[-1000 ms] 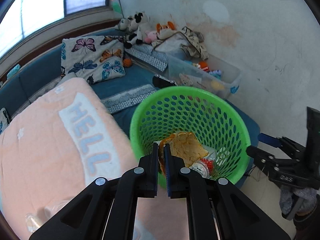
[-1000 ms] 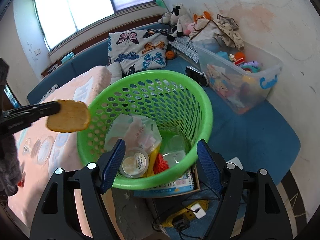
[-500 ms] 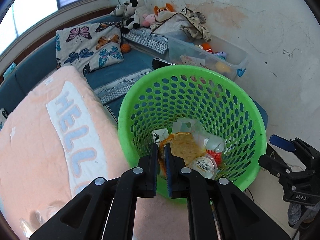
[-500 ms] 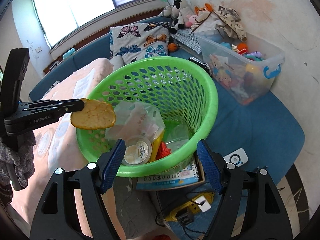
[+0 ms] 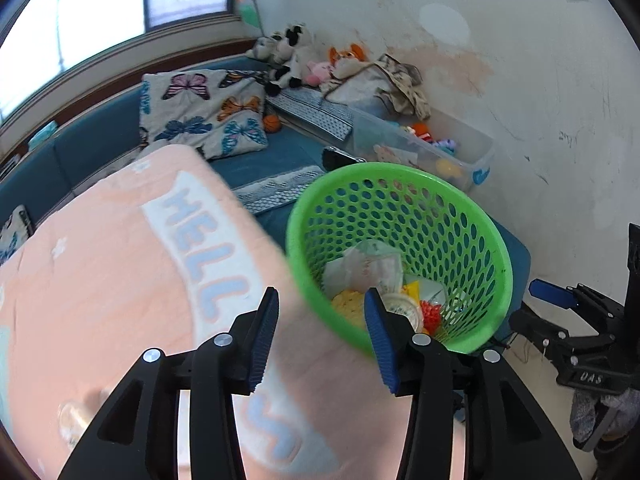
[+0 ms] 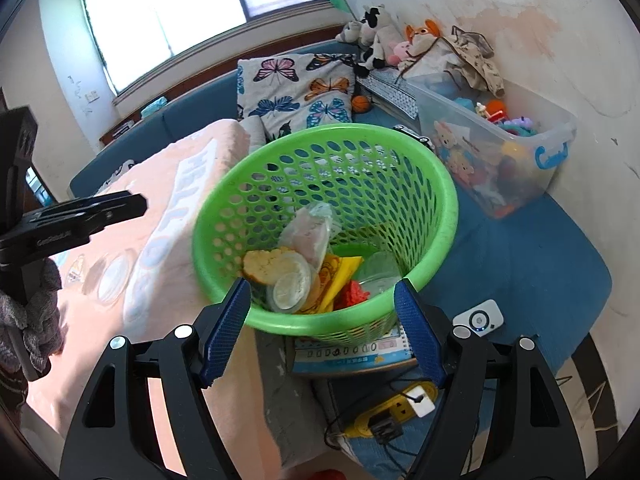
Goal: Collect trash
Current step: 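Move both tools back over the table toward the paper cup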
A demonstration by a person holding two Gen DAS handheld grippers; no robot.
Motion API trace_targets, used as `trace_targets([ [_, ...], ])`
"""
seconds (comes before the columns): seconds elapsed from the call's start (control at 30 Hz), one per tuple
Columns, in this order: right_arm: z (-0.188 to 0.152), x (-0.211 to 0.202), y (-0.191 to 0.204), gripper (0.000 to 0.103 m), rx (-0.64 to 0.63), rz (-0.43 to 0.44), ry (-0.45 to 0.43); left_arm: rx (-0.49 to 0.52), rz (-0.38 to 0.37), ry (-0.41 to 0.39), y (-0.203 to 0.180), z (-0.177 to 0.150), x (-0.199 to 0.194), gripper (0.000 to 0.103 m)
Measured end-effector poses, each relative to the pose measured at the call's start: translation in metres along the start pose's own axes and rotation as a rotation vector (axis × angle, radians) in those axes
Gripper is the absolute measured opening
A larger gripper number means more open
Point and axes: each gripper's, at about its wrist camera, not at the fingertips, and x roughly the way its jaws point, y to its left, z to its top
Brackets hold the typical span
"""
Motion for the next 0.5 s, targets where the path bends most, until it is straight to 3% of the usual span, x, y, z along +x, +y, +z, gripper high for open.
trace_targets([
  [0.43,-0.01,-0.009,0.067,0.081,-0.111,0.068,-0.003,-0.102,0.077,-0.101,0.046,-0.064,-0.087,0.063],
  [0.5,-0.011,-0.007,0.08,0.081,-0.133,0.082,0.002,-0.117,0.102,-0.119,0.055,-0.076,-0.101,0.07],
])
